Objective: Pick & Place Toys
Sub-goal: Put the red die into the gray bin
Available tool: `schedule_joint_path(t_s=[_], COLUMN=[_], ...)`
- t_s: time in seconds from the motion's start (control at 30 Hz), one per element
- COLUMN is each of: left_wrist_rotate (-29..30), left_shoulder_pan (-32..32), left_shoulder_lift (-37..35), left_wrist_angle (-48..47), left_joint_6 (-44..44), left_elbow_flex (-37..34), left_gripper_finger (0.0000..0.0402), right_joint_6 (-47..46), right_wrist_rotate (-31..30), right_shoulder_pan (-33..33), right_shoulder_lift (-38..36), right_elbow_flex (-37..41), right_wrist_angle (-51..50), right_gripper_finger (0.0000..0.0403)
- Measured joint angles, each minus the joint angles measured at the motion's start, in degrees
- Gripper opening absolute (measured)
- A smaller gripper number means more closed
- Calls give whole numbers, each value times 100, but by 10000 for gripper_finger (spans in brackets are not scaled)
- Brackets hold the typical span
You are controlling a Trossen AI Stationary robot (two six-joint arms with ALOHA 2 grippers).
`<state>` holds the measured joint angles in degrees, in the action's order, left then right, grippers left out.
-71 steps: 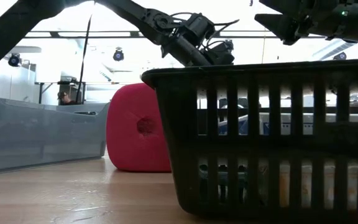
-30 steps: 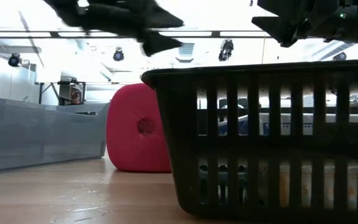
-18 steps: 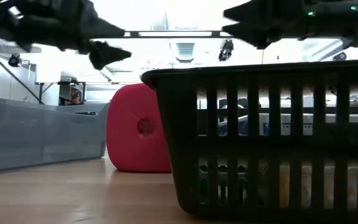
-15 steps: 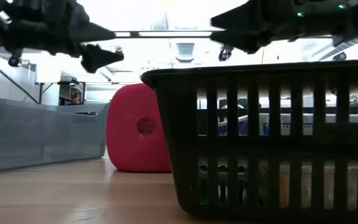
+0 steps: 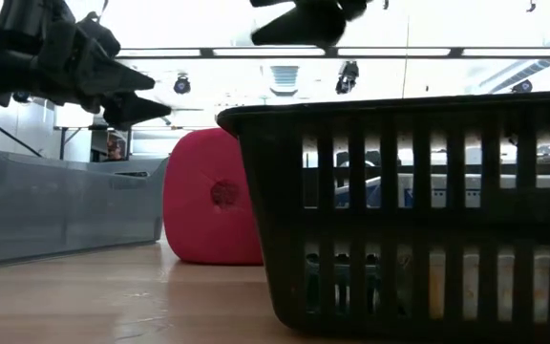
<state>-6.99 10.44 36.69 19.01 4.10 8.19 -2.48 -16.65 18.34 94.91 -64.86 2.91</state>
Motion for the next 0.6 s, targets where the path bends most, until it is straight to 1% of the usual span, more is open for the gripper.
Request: schedule_joint_path(t_s=[0.07,0.17,0.27,0.47,0.6], left_wrist_rotate=[4,16,81,166,277], left_shoulder_pan=[0,0,0,2,4], left_shoulder_lift=[-10,-24,-84,-211,-211], left_wrist_angle=[-31,-104,-88,-161,-225], left_joint_6=[4,4,-4,-20,-19], left_elbow_flex=[-6,-9,-9,-7,-5], left_gripper_finger=[395,395,395,395,395], right_joint_6=[7,-82,-306,-702,-991], right_wrist_rotate=[23,152,245,731,781], right_shoulder_pan=[24,72,108,155,290], right_shoulder_lift=[166,416,625,870,923], right_elbow_flex=[-261,-433,-466,-466,-552], right_wrist_angle=[-240,-503,-659,-707,-823], right_gripper_finger=[380,380,380,380,380])
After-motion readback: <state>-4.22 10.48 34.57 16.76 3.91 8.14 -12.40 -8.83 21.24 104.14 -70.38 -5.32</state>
